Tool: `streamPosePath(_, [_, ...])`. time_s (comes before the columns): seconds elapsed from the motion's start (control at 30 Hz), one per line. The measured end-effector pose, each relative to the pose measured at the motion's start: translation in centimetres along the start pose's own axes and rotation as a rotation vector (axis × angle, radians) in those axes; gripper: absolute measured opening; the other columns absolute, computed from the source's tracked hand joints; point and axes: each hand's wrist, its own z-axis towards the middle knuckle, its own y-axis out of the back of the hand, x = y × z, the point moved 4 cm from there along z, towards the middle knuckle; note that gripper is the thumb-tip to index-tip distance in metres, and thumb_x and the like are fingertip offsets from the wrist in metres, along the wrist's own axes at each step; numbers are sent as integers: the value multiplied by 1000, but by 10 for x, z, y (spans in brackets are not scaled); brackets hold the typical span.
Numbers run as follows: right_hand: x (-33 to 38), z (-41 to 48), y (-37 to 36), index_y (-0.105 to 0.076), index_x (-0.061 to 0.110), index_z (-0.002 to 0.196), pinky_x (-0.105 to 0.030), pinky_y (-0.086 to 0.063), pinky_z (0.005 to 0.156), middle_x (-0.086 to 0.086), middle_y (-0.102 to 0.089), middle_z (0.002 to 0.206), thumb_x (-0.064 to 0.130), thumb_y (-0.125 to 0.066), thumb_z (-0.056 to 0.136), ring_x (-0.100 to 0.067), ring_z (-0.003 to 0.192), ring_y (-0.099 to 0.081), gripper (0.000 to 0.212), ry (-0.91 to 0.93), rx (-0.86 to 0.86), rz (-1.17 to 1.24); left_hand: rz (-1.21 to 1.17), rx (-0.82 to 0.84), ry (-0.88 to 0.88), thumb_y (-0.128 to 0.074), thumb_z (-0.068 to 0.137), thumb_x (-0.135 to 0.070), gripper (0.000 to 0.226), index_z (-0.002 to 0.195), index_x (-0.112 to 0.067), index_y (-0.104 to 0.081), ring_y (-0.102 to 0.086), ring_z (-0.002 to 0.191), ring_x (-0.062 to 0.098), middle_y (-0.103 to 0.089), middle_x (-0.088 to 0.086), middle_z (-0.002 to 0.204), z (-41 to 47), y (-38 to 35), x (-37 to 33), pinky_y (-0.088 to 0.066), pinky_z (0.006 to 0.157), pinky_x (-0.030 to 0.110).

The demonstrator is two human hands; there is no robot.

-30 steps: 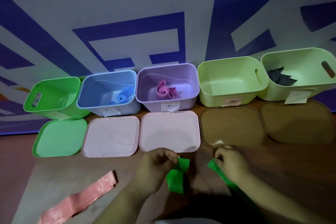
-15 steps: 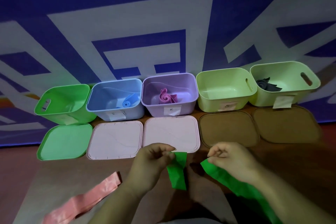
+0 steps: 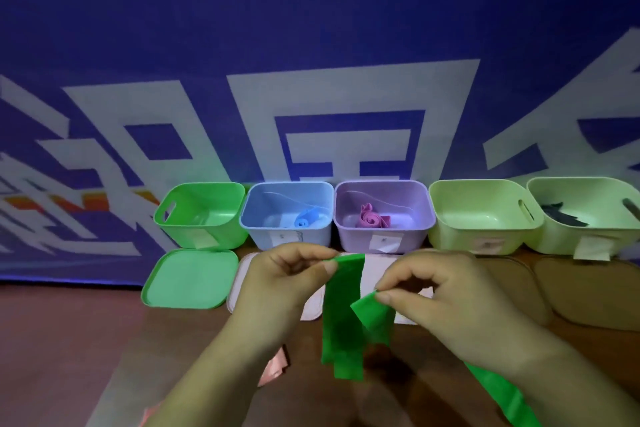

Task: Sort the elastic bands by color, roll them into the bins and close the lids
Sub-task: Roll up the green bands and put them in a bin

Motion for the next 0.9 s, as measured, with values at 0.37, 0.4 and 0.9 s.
streamPosePath(0.37, [79,56,-59,-76,33,78,-23,-54,70,9,-73,79,12,-82,77,-13,76,-68,21,108,-126,214,-94,-20,-64,-74,74,2,20,71,-17,-79,-68,73,16,-74,4,74,9,78,-48,-55,71,28])
streamPosePath(0.4, [81,60,-64,-76,32,80,-28,-56,72,9,-73,80,13,-81,77,-16,79,-69,20,115,-153,206,-107,-19,-63,-76,71,-3,16,72,-18,-79,-67,74,18,-74,4,74,9,82,-49,-54,74,32])
streamPosePath(0.9, [70,80,-104,-76,34,77,-29,-56,82,13,-69,109,7,-79,78,-15,102,-68,27,18,-373,328,-201,75,2,-88,59,-15,19,75,-19,-79,-63,82,31,-75,8,79,27,105,-39,-50,85,49])
